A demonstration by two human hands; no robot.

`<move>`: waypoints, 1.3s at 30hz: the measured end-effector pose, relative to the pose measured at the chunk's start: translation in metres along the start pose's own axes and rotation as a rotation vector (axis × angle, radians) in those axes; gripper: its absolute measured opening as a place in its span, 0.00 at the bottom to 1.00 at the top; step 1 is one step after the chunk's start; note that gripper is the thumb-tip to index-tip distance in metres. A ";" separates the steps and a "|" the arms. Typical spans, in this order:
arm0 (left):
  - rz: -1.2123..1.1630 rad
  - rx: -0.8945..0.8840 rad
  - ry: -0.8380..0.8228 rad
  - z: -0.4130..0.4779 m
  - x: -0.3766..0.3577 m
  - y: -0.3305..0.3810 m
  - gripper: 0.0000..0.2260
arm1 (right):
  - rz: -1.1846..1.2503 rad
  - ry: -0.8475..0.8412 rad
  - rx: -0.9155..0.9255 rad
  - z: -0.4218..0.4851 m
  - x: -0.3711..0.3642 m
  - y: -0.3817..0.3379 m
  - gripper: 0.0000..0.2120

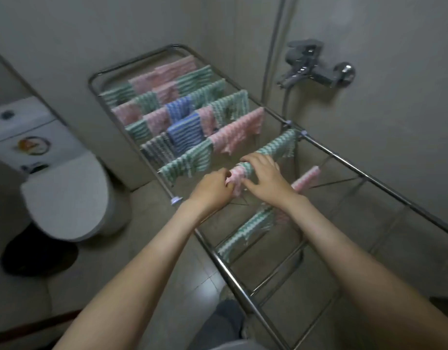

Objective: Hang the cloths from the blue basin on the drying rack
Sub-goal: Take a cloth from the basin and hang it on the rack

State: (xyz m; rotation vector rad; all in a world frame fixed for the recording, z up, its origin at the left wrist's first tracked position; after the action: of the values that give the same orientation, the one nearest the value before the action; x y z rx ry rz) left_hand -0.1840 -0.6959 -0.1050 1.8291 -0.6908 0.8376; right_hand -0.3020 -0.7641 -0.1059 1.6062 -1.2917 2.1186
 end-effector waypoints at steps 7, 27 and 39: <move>-0.144 0.318 0.218 -0.135 0.065 -0.125 0.14 | 0.108 -0.231 0.426 0.008 -0.076 -0.168 0.24; -0.368 1.147 0.929 -0.484 0.145 -0.412 0.14 | 0.175 -0.894 1.020 -0.055 -0.320 -0.602 0.24; -0.516 1.400 1.045 -0.558 0.121 -0.448 0.18 | 0.047 -0.777 1.423 -0.089 -0.390 -0.694 0.09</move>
State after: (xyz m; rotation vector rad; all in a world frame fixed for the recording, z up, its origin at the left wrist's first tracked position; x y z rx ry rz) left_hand 0.0954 -0.0263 -0.0864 2.0237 1.2918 1.8767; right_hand 0.2102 -0.1486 -0.0807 3.0470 0.5028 2.6459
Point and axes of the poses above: each hand's wrist, its own z-axis towards the middle knuckle, its own x-axis out of the back of the hand, y = z × x, the point moved 5 cm from there along z, towards the middle knuckle, and after that the axes turned 2 degrees about -y, right-handed, at the moved point
